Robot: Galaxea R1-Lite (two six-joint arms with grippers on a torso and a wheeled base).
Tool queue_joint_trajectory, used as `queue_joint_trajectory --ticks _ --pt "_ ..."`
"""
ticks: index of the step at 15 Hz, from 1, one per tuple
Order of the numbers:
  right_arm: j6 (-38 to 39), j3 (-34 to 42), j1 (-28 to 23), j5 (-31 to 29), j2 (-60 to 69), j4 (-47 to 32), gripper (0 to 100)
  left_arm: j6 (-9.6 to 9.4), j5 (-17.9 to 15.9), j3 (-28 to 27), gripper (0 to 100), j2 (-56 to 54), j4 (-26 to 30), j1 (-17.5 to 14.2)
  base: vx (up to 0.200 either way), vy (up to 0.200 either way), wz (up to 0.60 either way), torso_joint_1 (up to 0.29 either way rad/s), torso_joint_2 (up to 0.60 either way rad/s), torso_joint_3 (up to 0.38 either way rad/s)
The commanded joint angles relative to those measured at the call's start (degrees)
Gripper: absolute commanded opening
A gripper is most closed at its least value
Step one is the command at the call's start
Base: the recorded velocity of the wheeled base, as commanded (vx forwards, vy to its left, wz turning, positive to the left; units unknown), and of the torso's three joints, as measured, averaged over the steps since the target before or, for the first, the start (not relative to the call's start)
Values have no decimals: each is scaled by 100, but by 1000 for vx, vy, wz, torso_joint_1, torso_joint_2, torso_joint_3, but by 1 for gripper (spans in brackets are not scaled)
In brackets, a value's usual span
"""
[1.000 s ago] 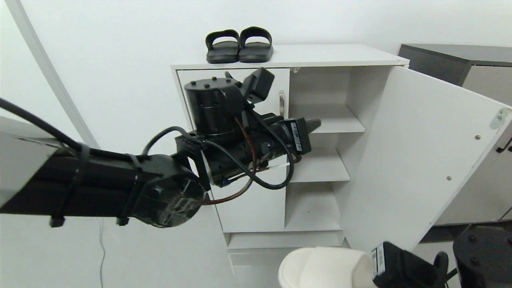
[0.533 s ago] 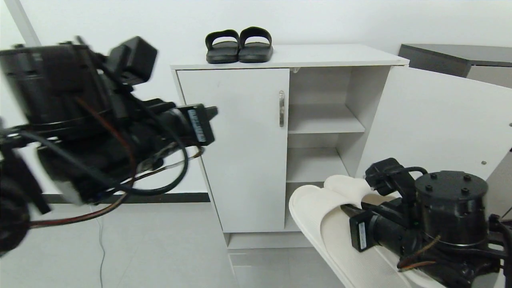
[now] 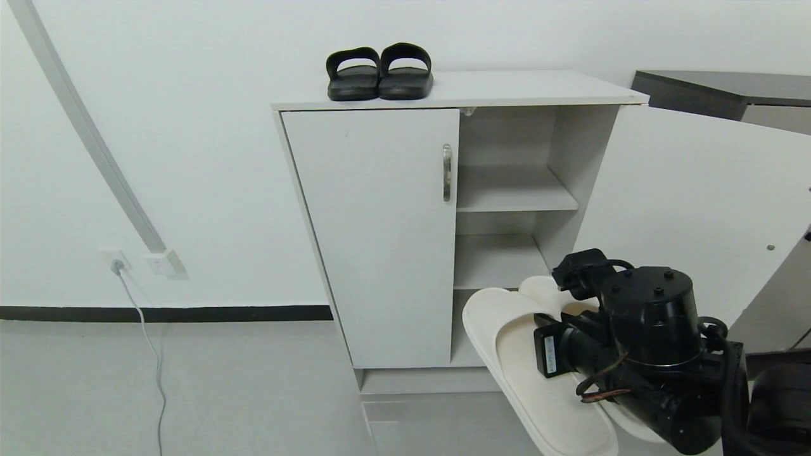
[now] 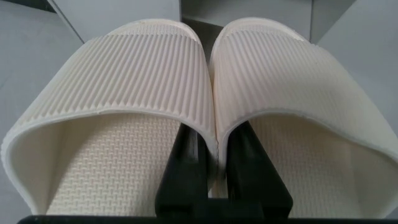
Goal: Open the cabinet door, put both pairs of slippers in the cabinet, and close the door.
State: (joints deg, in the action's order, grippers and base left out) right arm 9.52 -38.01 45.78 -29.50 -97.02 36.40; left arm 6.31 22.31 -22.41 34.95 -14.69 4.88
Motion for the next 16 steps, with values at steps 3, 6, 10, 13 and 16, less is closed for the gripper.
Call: queue_joint_trajectory --ticks 3,6,10,13,16 --pt "6 39 107 -3 -80 7 0 -297 -412 1810 0 -3020 1197 -883 0 0 0 0 0 0" --pt "6 83 160 6 -89 7 0 -359 -1053 2241 0 -3029 1170 -883 0 0 0 0 0 0" --pt "-3 92 195 6 -89 7 0 -755 -2547 2241 0 -3117 1495 -593 0 0 0 0 0 0" --pt "-3 127 221 6 -203 95 0 -763 -2486 2241 0 -3495 1495 -470 0 0 0 0 0 0" --pt "-12 101 212 -12 -563 640 0 -807 -2354 2241 0 -3477 1495 -461 0 0 0 0 0 0"
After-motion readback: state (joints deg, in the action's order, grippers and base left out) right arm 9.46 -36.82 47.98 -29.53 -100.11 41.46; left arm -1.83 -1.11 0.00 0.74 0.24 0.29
